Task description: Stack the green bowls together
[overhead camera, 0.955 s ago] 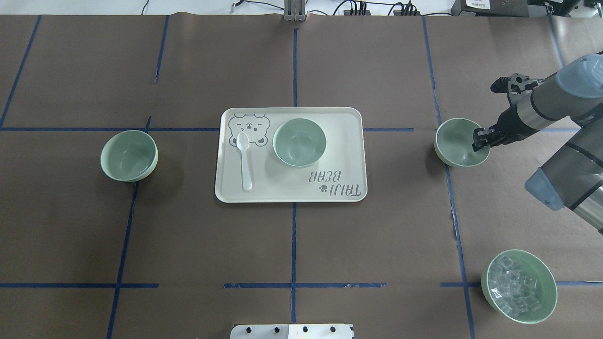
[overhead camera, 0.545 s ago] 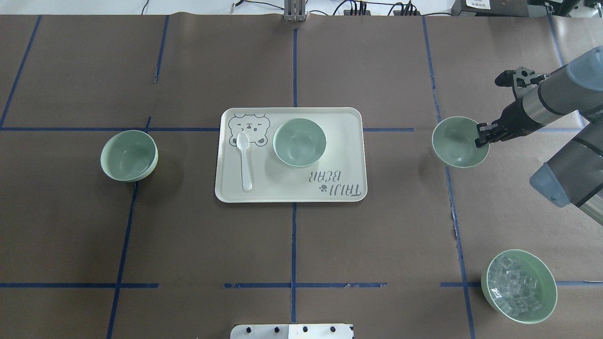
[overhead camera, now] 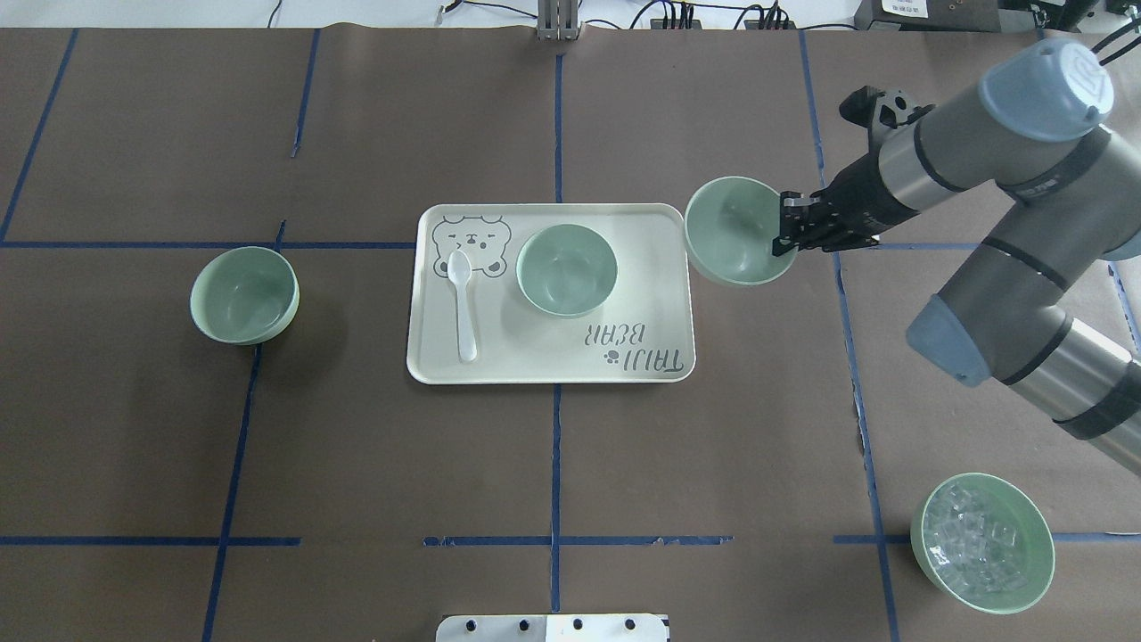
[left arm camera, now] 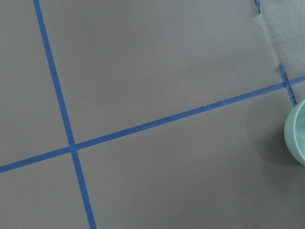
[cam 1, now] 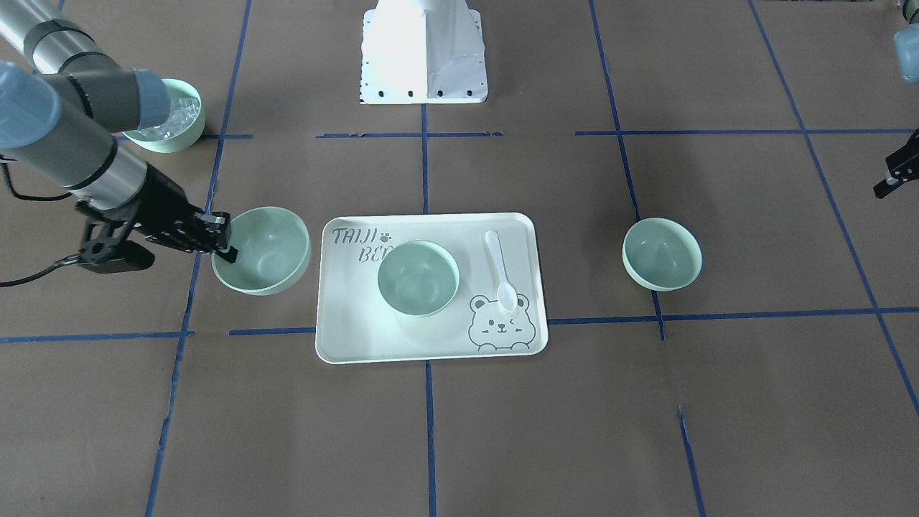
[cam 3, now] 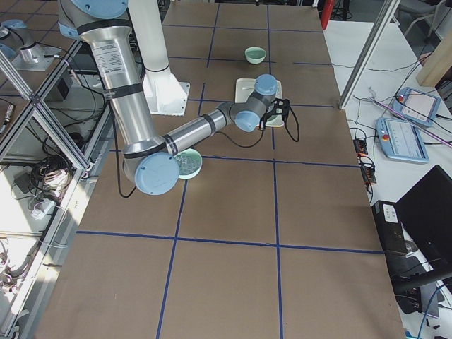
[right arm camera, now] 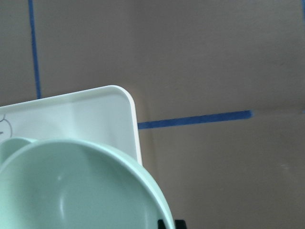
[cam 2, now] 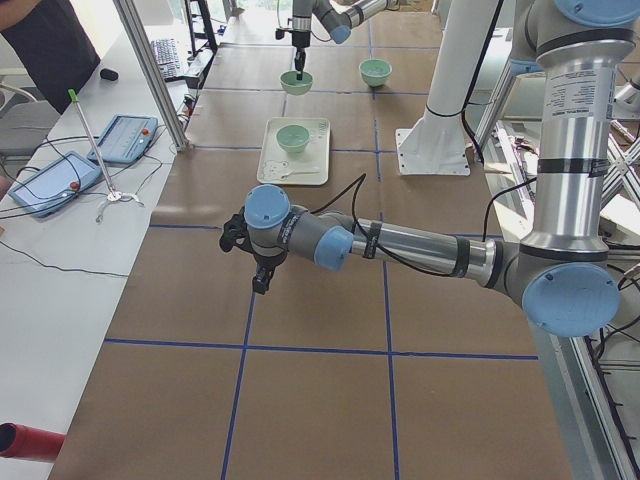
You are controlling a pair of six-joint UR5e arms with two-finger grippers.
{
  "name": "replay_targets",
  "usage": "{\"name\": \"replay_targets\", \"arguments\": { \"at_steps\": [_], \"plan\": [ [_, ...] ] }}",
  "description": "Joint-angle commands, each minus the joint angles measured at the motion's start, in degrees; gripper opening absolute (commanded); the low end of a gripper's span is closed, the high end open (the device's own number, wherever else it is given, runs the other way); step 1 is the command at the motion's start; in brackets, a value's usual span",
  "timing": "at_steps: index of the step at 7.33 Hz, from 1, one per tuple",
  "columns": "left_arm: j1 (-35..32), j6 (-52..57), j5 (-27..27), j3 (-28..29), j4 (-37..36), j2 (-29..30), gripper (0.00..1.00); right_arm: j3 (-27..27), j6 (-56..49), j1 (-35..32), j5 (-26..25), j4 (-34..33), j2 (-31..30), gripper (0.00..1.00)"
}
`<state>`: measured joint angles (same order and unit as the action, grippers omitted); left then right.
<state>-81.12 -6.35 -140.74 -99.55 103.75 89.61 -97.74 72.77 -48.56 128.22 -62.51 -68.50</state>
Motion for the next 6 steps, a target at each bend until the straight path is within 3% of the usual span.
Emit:
{"name": "replay_targets", "arguments": {
  "at_steps": [1,6],
  "plan": [
    [0.44,-0.76,0.03,-0.12,0.49,0.3,1.0,2.19,8.23,7.05,-5.34,-1.2,6.69,0.0],
    [0.44,-0.76,-0.06,-0.12,0.58,0.3,1.0,9.49,13.97,9.36,-7.97,-1.48,14.01,0.0]
  ]
}}
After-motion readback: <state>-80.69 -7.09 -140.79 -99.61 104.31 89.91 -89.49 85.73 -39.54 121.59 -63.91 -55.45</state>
